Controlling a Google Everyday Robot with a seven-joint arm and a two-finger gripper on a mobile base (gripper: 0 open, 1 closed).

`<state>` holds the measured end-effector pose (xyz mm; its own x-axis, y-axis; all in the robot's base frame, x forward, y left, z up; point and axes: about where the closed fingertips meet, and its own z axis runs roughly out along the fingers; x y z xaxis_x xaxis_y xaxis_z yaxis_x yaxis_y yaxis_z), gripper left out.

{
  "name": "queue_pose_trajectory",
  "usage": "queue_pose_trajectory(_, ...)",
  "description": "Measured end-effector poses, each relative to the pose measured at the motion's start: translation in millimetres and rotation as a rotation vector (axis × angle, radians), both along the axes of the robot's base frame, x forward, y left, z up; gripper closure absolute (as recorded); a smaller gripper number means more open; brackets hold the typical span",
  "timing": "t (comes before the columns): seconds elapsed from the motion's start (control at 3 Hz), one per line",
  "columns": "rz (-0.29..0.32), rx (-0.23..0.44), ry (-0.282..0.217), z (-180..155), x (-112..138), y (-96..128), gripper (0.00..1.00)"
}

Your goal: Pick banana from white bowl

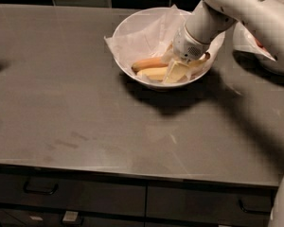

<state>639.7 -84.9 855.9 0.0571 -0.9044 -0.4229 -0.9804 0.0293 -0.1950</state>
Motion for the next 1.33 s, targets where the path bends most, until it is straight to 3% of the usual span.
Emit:
queue_pose_trajectory(0.33, 0.01, 0.0, 0.022, -12, 0, 2, 0.42)
queue_pose_trajectory(0.67, 0.009, -0.001, 0.04, -21, -2, 1, 0.61)
queue_pose_trajectory(1.0, 0.002, 0.005, 0.04, -20, -4, -1, 0.84)
queue_pose_trajectory(1.33, -0.011, 0.023, 0.025, -9, -7, -5, 1.0)
